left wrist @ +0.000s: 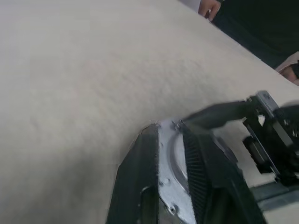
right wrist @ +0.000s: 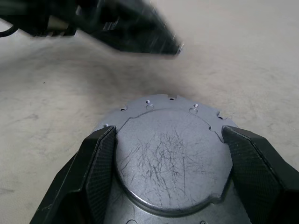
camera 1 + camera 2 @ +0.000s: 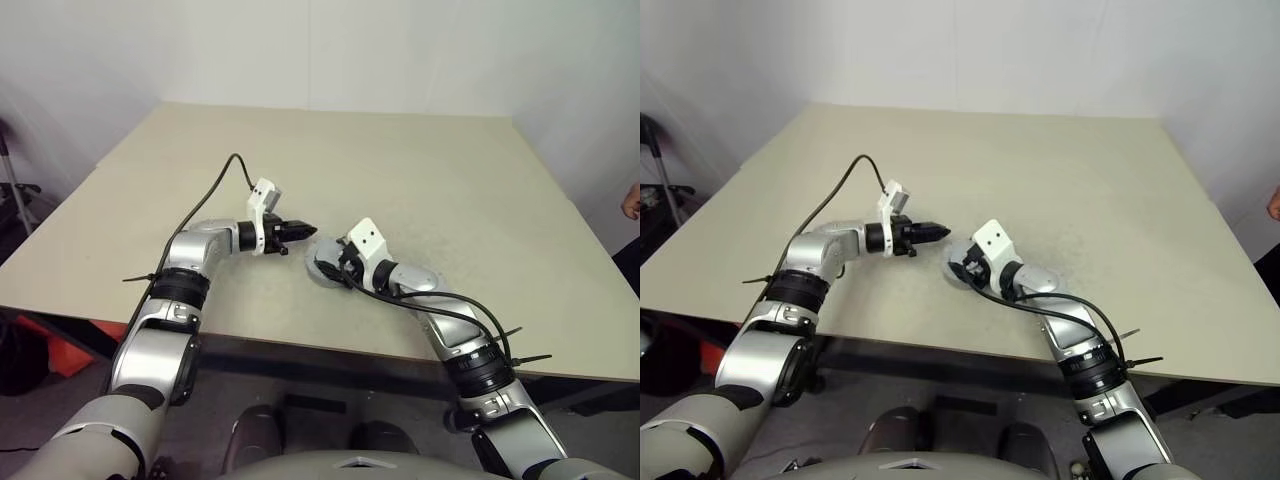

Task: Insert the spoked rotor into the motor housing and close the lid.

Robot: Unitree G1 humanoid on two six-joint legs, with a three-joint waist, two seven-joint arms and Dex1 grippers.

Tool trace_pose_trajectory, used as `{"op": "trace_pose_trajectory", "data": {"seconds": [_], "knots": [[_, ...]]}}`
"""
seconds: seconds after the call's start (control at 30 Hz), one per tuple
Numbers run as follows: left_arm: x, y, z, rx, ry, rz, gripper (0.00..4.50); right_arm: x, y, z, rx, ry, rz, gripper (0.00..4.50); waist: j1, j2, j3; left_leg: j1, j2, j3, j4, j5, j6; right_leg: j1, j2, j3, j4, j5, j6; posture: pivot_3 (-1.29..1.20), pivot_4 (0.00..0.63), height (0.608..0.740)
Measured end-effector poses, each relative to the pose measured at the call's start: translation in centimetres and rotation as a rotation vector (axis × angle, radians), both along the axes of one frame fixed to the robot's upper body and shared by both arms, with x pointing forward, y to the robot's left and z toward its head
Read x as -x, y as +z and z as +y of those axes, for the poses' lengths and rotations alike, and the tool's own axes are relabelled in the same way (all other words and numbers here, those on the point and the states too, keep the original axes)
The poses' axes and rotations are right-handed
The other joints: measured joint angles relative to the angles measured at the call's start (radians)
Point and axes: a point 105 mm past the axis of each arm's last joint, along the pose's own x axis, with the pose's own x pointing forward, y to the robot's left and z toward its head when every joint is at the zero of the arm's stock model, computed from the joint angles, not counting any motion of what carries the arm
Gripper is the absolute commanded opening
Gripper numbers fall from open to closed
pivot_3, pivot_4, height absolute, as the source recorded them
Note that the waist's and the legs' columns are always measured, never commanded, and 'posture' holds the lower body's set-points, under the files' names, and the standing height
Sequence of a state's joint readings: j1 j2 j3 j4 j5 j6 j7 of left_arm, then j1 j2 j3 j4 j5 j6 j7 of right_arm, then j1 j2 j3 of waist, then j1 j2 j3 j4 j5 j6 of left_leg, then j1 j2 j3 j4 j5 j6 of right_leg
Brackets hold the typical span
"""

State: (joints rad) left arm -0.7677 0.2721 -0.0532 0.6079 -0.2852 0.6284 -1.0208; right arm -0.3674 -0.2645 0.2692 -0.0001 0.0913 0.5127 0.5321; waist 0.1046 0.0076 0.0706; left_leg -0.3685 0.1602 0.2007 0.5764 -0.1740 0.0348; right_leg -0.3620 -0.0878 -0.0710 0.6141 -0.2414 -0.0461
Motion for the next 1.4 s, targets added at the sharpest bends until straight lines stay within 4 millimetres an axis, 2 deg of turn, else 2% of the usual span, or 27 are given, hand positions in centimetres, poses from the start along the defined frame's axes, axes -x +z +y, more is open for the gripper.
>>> {"op": "trace_pose_trajectory", "data": {"seconds": [0.07,0.23,0.3,0.47,0.6,0.73,0.8,0.87,0.9,0.97,1.0,1.03,1.1,1.27,1.33,1.4], "knots": [[0.7,-1.4,0.0,-0.027,-0.011,0.045,0.96,0.0,0.0,0.0,0.000,-0.002,-0.001,3.14,0.000,0.000,0.000,0.000,0.000,0.000,0.000,0.000,0.000,0.000,0.000,0.000,0.000,0.000,0.000,0.00,0.000,0.740],[2.5,-2.2,-0.2,-0.056,-0.063,0.048,0.96,0.0,-0.3,-0.1,0.005,-0.010,0.012,3.14,0.000,0.001,-0.011,0.004,0.000,0.000,-0.001,-0.001,0.001,0.005,0.000,0.000,-0.005,0.000,0.001,0.00,0.000,0.740],[2.7,-2.4,-0.1,-0.063,-0.057,0.049,0.96,0.0,-0.4,-0.1,0.009,-0.013,0.017,3.14,0.000,0.001,-0.011,0.009,0.000,0.000,-0.002,-0.001,0.002,0.009,0.000,0.000,-0.006,-0.004,0.008,0.00,0.000,0.740],[2.9,-2.5,0.1,-0.071,-0.050,0.060,0.96,0.1,-0.6,-0.1,0.014,-0.016,0.025,3.14,0.000,0.000,-0.012,0.017,-0.003,0.000,-0.006,-0.002,0.002,0.015,-0.001,0.001,-0.009,-0.006,0.011,0.00,0.000,0.740],[2.9,-2.5,0.1,-0.070,-0.048,0.057,0.96,0.1,-0.6,-0.1,0.013,-0.016,0.026,3.14,0.000,0.000,-0.013,0.018,-0.004,0.000,-0.008,-0.001,0.001,0.015,-0.001,0.002,-0.009,-0.007,0.011,0.00,0.000,0.740],[2.5,-1.8,0.0,0.043,-0.011,0.086,0.96,0.1,-0.5,-0.1,0.010,-0.016,0.023,3.14,-0.001,-0.001,-0.012,0.016,-0.005,0.000,-0.009,-0.001,0.001,0.013,-0.001,0.003,-0.009,-0.007,0.011,0.00,0.000,0.740],[1.6,0.0,0.0,0.134,0.017,0.086,0.96,0.1,-0.4,0.0,0.009,-0.015,0.019,3.14,-0.001,-0.003,-0.011,0.012,-0.004,0.000,-0.009,-0.001,0.001,0.010,-0.001,0.003,-0.008,-0.006,0.011,0.00,0.000,0.740],[0.3,3.4,0.3,0.216,0.032,0.027,0.96,0.1,-0.4,0.0,0.008,-0.013,0.017,3.14,-0.002,-0.004,-0.010,0.007,-0.004,0.000,-0.009,0.000,0.000,0.006,-0.001,0.002,-0.007,-0.004,0.007,0.00,0.000,0.740],[-0.4,5.9,0.5,0.254,0.029,-0.025,0.96,0.1,-0.4,0.0,0.007,-0.010,0.018,3.14,-0.003,-0.004,-0.010,0.007,-0.004,0.000,-0.008,-0.001,0.000,0.005,-0.001,0.002,-0.007,-0.003,0.004,0.00,0.000,0.740],[-0.8,8.0,0.5,0.278,0.021,-0.077,0.96,0.2,-0.4,0.1,0.007,-0.006,0.019,3.14,-0.005,-0.003,-0.011,0.007,-0.005,0.000,-0.009,-0.001,0.001,0.006,-0.001,0.003,-0.008,-0.003,0.004,0.00,0.000,0.740],[-0.9,8.5,0.3,0.275,0.014,-0.090,0.96,0.2,-0.4,0.1,0.007,-0.003,0.019,3.14,-0.006,-0.003,-0.011,0.008,-0.005,0.000,-0.009,-0.001,0.001,0.006,-0.001,0.003,-0.009,-0.003,0.004,0.00,0.000,0.740],[-0.9,8.3,0.1,0.268,0.009,-0.086,0.96,0.2,-0.4,0.2,0.007,-0.002,0.019,3.14,-0.006,-0.002,-0.011,0.008,-0.005,0.000,-0.010,-0.001,0.001,0.006,-0.001,0.003,-0.009,-0.003,0.004,0.00,0.000,0.740],[-0.6,6.7,-0.3,0.220,0.000,-0.047,0.96,0.2,-0.3,0.2,0.005,-0.001,0.019,3.14,-0.006,-0.002,-0.011,0.008,-0.005,0.000,-0.011,-0.001,0.001,0.005,-0.001,0.003,-0.009,-0.003,0.005,0.00,0.000,0.740],[1.5,-2.0,-0.2,-0.049,0.006,0.105,0.96,0.2,-0.3,0.2,0.004,-0.007,0.014,3.14,-0.006,-0.003,-0.011,0.005,-0.005,0.000,-0.011,-0.001,0.001,0.003,-0.001,0.003,-0.009,-0.006,0.010,0.00,0.000,0.740],[1.8,-2.6,-0.3,-0.122,-0.010,0.064,0.96,0.2,-0.5,-0.1,0.011,-0.021,0.020,3.14,-0.001,-0.007,-0.017,0.012,-0.005,-0.001,-0.012,-0.001,0.000,0.009,-0.001,0.002,-0.010,-0.007,0.011,0.00,0.000,0.740],[2.0,-3.0,-0.4,-0.139,-0.008,0.056,0.96,0.2,-0.9,-0.2,0.016,-0.034,0.032,3.14,-0.003,-0.003,-0.018,0.022,-0.006,-0.001,-0.013,-0.002,0.001,0.015,-0.002,0.004,-0.013,-0.009,0.015,0.00,0.000,0.740]]}}
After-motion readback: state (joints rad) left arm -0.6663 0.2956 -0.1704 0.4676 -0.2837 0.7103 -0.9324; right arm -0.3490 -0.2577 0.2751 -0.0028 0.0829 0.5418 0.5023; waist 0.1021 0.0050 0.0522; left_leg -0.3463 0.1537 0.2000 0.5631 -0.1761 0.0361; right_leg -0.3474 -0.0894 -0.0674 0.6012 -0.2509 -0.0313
